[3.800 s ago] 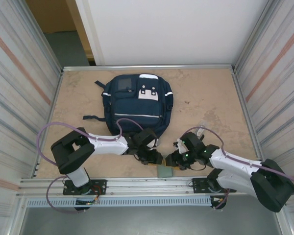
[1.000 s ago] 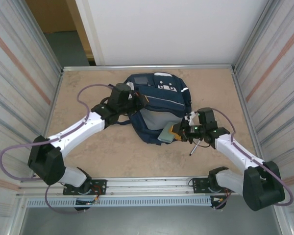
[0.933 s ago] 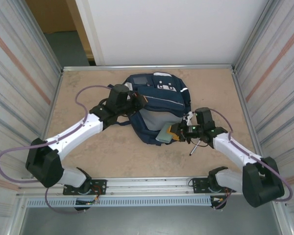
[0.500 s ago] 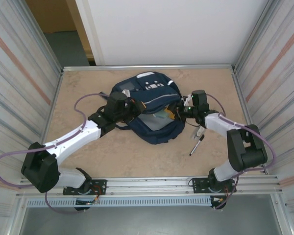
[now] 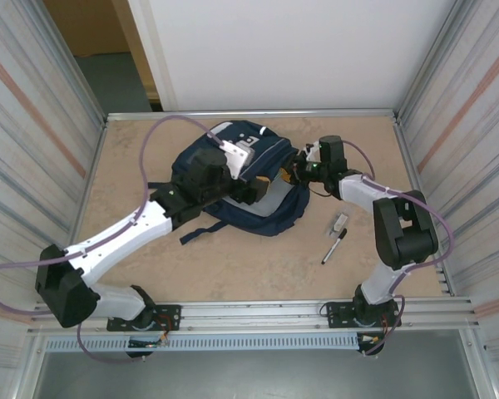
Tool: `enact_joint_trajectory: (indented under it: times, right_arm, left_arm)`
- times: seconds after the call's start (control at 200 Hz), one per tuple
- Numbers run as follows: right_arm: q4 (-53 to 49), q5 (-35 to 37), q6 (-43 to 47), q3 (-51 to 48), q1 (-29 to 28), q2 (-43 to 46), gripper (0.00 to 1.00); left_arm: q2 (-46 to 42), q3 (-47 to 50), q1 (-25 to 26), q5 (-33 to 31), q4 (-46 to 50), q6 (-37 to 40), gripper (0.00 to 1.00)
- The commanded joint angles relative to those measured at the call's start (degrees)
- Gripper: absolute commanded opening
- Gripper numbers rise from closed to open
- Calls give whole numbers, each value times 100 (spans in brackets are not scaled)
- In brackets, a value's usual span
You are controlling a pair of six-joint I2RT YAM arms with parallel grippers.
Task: Pack books, pencil case, and school supplies into a backpack
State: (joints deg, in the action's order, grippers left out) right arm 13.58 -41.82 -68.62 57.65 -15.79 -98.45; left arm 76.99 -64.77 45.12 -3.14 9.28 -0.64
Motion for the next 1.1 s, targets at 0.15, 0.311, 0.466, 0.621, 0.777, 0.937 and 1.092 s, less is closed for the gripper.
enact_joint_trajectory:
  times: [0.15, 0.311, 0.466, 0.621, 0.777, 0.937, 1.092]
  right_arm:
    - [386, -195, -72, 323, -136, 18, 1]
    - [400, -203, -123, 272, -244, 118, 1]
    - [304, -203, -17, 194, -224, 273, 1]
    - [-10, -90, 323, -38, -212, 343, 3]
    - [-101, -8, -111, -25, -337, 123, 5]
    - [-147, 512, -192, -2, -465, 14, 5]
    - [438, 675, -419, -150, -486, -165, 5]
  left_arm:
    - [1301, -416, -32, -1065, -537, 2082, 98]
    - [1791, -356, 114, -1558, -1276, 2871, 99]
    - [2102, -717, 126, -1803, -1043, 2682, 71]
    - [1800, -636, 50, -2003, -1345, 2200, 38]
    - [1480, -658, -272, -1421, -1402, 1394, 0]
    - [1553, -946, -329, -1500, -1492, 1229, 0]
    - [1508, -1137, -337, -1499, -1511, 1294, 0]
